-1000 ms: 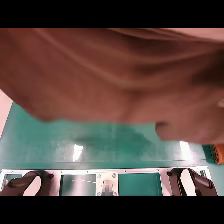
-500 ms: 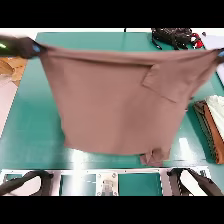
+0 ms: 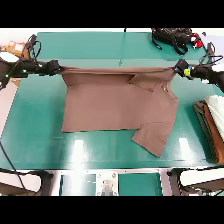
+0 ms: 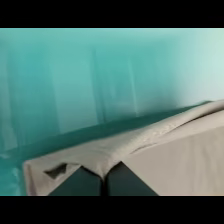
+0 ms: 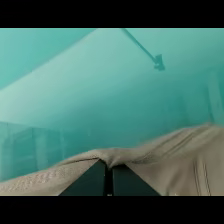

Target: Fold the shirts.

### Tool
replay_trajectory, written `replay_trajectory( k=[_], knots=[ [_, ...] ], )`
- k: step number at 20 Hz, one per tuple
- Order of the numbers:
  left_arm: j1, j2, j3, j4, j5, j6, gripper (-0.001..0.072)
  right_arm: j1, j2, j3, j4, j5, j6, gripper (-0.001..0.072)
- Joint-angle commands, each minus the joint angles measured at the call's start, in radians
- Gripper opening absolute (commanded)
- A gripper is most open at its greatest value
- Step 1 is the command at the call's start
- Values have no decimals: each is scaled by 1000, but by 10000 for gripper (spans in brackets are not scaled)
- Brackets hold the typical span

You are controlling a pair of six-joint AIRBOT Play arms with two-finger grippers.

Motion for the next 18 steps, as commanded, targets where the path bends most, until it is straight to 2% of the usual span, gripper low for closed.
replay_trajectory(
  k=[1,3,5,9,18],
  knots=[
    [0,-39,-2,-21,96,34,34,7,-127,128,4,-10,-3,17],
    [0,-61,-6,-18,69,31,33,-1,-128,127,-47,27,1,15],
    [0,-85,-6,0,13,30,34,-14,-127,127,-145,135,10,15],
    [0,-89,-7,124,-91,-11,33,-32,-127,100,-325,282,62,15],
    [0,-89,-126,150,-101,-79,33,-28,-128,29,-330,289,61,16]
  ],
)
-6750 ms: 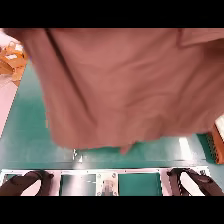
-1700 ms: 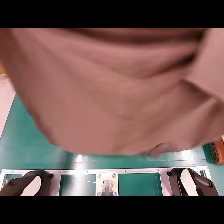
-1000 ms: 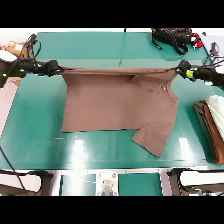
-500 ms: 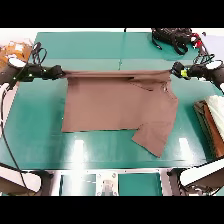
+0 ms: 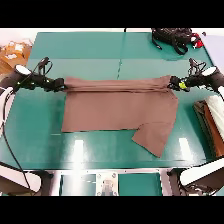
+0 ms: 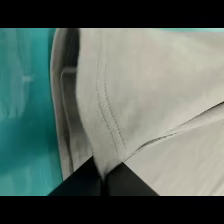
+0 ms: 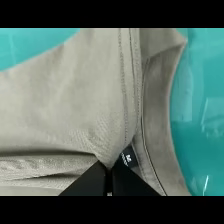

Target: Fold the shirts.

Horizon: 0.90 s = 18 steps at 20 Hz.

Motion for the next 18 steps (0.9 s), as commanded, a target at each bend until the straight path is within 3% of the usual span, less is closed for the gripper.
replay_trajectory(
  k=[1,7,10,11,12,13,18],
  knots=[
    [0,-1,-32,3,-7,-29,34,4,-1,-9,-10,12,2,16],
    [-69,-1,-37,16,28,-31,34,19,0,-8,-7,18,2,16],
    [-70,0,-37,47,9,-87,34,14,0,-8,-8,41,2,20],
    [-68,1,-32,75,-13,-104,71,11,2,-8,-8,58,2,135],
    [-68,2,-20,110,-49,-122,427,6,8,-6,-9,74,2,317],
    [-68,2,3,154,-98,-171,572,-3,16,5,-11,100,2,422],
    [-68,4,216,447,-512,-343,570,-115,117,45,-19,270,46,431]
  ],
)
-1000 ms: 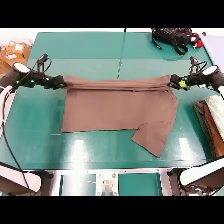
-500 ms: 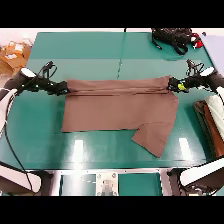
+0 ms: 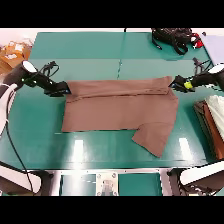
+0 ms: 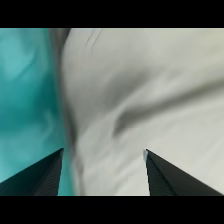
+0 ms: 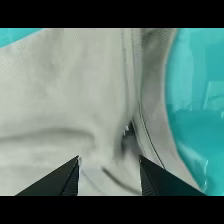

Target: Fold the shirts.

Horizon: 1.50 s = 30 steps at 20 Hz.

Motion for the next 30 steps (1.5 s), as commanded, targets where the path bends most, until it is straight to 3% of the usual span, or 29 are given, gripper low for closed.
replay_trajectory(
  k=[1,3,7,11,12,13,16,19,30],
  knots=[
    [0,13,106,175,-290,-119,569,-75,74,-3,-5,137,34,426],
    [-1,51,78,173,-350,-134,569,-114,139,-91,-6,188,34,311],
    [0,278,-230,170,-329,-148,569,-213,340,-422,-16,187,56,311],
    [0,604,-643,85,-169,-148,570,-294,573,-767,-16,177,122,314],
    [-1,669,-721,36,-129,-148,571,-296,614,-837,-16,176,129,334],
    [-1,718,-785,-14,-90,-148,571,-295,646,-905,-11,165,134,403],
    [-13,785,-919,-123,8,-154,571,-284,668,-1035,63,68,104,417],
    [-125,785,-1009,-140,156,-238,570,-238,648,-1086,150,-30,59,413],
    [-415,729,-1037,-149,720,-610,570,-106,615,-1087,233,-92,35,413]
  ],
)
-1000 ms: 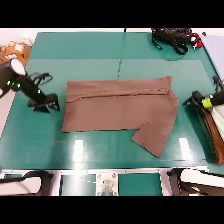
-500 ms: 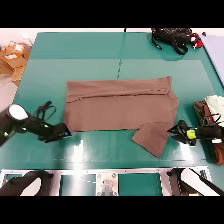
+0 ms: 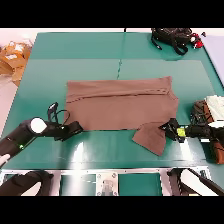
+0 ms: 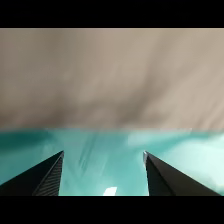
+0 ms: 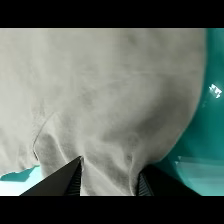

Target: Fold the shirts.

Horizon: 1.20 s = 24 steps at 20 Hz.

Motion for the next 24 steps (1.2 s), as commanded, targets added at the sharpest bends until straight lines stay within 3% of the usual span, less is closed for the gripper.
replay_trajectory(
  k=[1,7,9,10,11,12,13,18,24],
  knots=[
    [-70,-53,-4,-27,202,-124,570,16,-2,-3,8,-24,-22,413],
    [-92,-119,3,-123,216,-114,562,16,-2,-2,8,-23,-22,414],
    [-92,-119,7,-108,218,-98,236,16,-2,-2,8,-23,-23,412],
    [-92,-119,13,-94,216,-83,120,16,-2,0,8,-21,-25,396],
    [-92,-118,23,-76,211,-76,34,16,-2,5,8,-14,-26,307],
    [-92,-118,37,-54,201,-72,34,16,-2,11,8,-3,-34,130],
    [-92,-118,56,-24,178,-65,34,16,-2,19,8,13,-53,19],
    [-92,-118,198,243,-91,-71,33,14,0,65,-46,121,-42,18],
    [-92,-118,270,397,-363,-16,33,-34,165,70,-293,208,112,17]
  ],
)
